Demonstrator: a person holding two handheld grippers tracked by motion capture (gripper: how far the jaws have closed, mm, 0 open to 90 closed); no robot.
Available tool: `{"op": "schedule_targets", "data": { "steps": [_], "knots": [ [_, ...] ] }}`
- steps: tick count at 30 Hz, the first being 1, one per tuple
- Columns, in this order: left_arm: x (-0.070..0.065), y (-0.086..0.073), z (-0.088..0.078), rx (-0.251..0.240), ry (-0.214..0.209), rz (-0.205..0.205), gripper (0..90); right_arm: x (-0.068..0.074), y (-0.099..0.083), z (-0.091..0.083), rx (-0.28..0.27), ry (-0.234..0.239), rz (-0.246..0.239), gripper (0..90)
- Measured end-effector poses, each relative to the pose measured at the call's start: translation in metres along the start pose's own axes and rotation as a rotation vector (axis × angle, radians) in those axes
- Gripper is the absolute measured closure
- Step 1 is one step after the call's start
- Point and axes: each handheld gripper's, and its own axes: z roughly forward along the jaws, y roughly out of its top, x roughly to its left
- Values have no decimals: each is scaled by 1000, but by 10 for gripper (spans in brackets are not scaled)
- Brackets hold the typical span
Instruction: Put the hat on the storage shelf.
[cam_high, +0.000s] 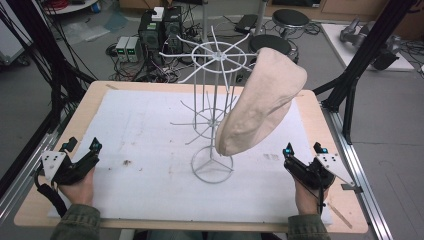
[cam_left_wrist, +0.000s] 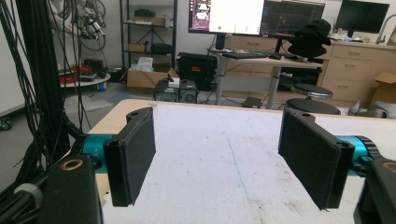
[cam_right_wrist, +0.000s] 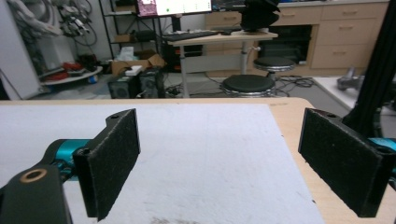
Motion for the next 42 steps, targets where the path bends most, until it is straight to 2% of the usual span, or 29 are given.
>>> {"op": "schedule_targets", "data": {
  "steps": [6, 7, 17, 23, 30, 42],
  "knots": [
    [0, 0, 1, -1, -1, -4, 275, -4, -9, 1, -15, -9, -9, 118],
    [0, 0, 1, 0, -2, -5, 275, -5, -10, 1, 3, -8, -8, 118],
    [0, -1, 1, 9, -7, -5, 275, 1, -13, 3, 27, -11, -22, 118],
    [0, -2, 1, 13, -8, -7, 275, 0, -13, 4, 40, -11, 5, 118],
    [1, -1, -2, 10, -3, -9, 275, -1, -13, 5, 46, -6, -4, 118],
    [1, -1, -2, 12, -2, -7, 275, -1, -13, 5, 52, -6, 13, 118]
  ]
}}
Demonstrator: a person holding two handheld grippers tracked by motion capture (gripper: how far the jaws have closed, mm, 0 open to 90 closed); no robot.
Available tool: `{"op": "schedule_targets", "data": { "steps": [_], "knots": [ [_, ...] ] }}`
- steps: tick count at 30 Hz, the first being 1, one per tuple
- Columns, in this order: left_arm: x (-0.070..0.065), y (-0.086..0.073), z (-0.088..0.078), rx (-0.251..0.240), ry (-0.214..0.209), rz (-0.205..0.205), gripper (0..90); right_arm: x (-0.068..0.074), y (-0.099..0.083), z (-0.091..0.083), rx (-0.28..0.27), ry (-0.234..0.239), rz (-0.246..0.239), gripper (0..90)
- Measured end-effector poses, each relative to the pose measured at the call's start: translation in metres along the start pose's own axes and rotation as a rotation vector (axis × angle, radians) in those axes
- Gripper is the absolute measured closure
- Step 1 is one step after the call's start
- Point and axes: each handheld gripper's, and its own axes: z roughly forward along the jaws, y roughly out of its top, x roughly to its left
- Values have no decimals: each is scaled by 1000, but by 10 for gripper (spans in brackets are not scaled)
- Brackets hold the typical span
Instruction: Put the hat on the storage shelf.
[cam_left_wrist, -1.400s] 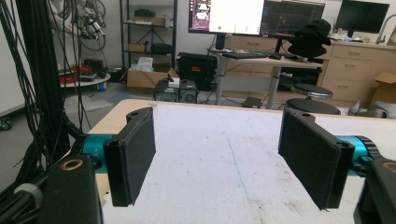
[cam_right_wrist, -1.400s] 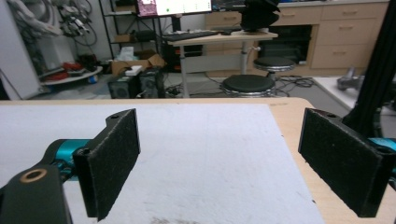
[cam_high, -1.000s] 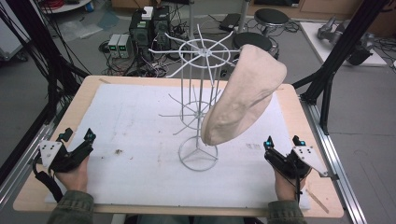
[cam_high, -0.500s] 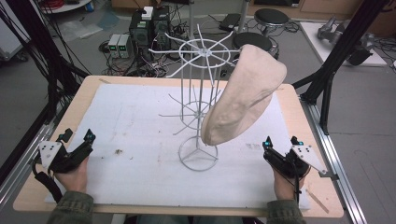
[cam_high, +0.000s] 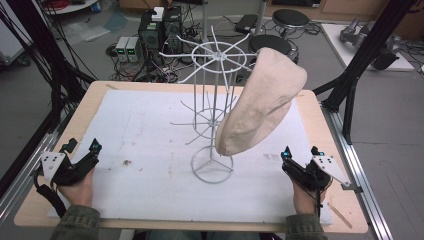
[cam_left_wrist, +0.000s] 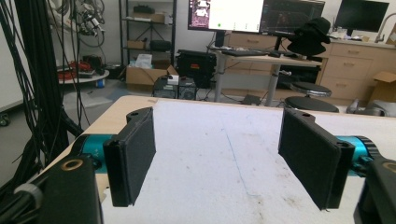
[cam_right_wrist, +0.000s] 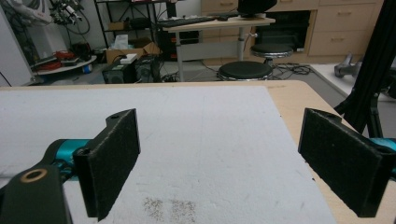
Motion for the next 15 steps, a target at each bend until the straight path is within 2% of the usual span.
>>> {"op": "schedule_targets", "data": {
  "steps": [15],
  "knots": [
    [0, 0, 0, -1, -1, -4, 275, 1, -1, 1, 9, 9, 3, 119]
  ]
}}
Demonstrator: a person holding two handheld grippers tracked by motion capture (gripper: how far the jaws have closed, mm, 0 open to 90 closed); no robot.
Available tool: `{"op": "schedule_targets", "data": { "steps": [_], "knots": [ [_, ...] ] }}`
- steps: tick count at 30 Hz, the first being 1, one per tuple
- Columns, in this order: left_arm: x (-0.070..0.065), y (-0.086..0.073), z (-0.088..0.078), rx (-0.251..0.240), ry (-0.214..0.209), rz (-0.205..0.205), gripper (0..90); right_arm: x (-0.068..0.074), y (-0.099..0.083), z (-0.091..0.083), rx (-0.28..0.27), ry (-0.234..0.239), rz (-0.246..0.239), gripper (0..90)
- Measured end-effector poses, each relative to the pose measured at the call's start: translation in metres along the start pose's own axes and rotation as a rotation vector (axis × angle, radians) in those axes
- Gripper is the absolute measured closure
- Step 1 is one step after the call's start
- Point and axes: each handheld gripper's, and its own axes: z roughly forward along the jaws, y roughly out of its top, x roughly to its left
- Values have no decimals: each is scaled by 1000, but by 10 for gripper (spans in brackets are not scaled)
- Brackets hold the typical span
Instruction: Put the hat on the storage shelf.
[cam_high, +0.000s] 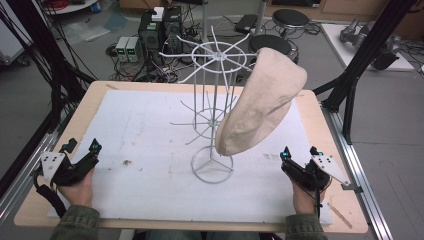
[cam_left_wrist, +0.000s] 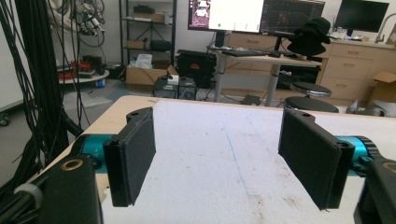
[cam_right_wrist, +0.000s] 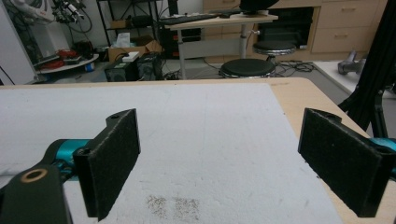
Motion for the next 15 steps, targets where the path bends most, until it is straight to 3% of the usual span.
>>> {"op": "schedule_targets", "data": {
  "steps": [15],
  "knots": [
    [0, 0, 0, -1, 1, -2, 275, 1, 0, 1, 8, -2, 1, 119]
  ]
}}
